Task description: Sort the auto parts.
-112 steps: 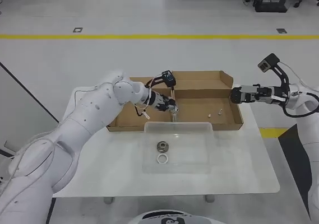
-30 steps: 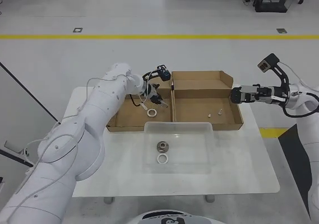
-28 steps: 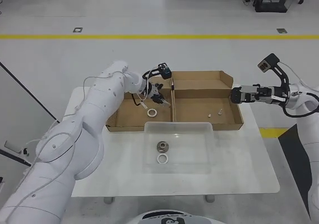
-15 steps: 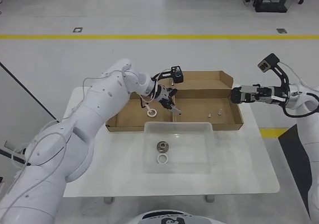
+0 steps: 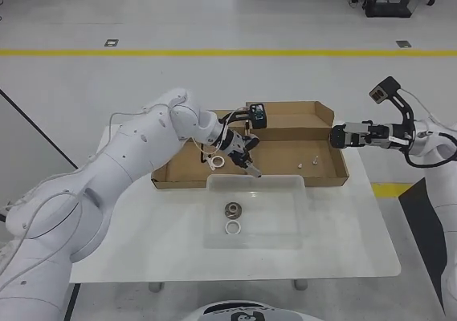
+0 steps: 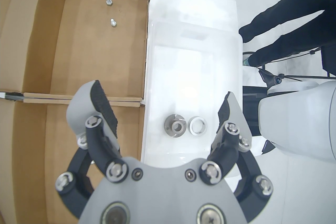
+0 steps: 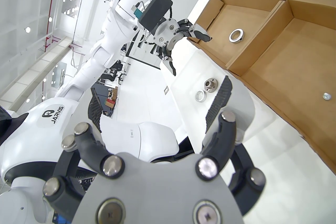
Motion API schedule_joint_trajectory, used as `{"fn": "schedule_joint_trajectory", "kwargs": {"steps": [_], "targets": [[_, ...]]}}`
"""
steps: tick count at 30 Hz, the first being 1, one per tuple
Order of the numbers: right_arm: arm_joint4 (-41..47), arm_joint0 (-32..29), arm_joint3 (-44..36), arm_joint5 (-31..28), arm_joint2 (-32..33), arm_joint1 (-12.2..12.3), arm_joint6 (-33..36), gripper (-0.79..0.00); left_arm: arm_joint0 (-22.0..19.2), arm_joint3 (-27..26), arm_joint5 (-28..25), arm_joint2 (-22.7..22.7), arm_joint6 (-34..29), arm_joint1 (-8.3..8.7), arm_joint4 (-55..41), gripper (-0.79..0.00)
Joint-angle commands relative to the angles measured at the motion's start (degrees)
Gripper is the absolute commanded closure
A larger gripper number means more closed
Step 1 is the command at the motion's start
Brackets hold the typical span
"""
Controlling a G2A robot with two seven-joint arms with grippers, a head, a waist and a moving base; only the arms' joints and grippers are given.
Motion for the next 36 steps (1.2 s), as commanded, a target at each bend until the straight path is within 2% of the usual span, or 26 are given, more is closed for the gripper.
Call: {"fn": "schedule_joint_trajectory", "kwargs": {"steps": [1,4,9,18,21,25,33,36], "targets": [[0.0,0.0,0.0,0.0,0.0,0.0,0.0,-0.785,0.0,0.0,0.0,0.0,0.0,0.01,0.0,-0.785],[0.0,0.0,0.0,0.0,0.0,0.0,0.0,-0.785,1.2,-1.1,0.4,-0.4,2.0,0.17,1.0,-0.785],[0.0,0.0,0.0,0.0,0.0,0.0,0.0,-0.785,1.3,-6.1,3.4,0.4,-3.4,0.96,5.1,-0.785],[0.0,0.0,0.0,0.0,0.0,0.0,0.0,-0.785,1.6,-21.0,18.1,2.3,-18.1,3.73,5.3,-0.785],[0.0,0.0,0.0,0.0,0.0,0.0,0.0,-0.785,1.8,-24.3,22.5,2.5,-22.4,4.45,4.6,-0.785],[0.0,0.0,0.0,0.0,0.0,0.0,0.0,-0.785,3.4,-26.9,25.8,2.4,-24.0,5.01,4.6,-0.785],[0.0,0.0,0.0,0.0,0.0,0.0,0.0,-0.785,3.4,-26.9,25.8,2.4,-24.0,5.01,4.6,-0.785],[0.0,0.0,0.0,0.0,0.0,0.0,0.0,-0.785,4.8,-27.6,25.8,2.5,-22.3,5.12,6.3,-0.785]]}}
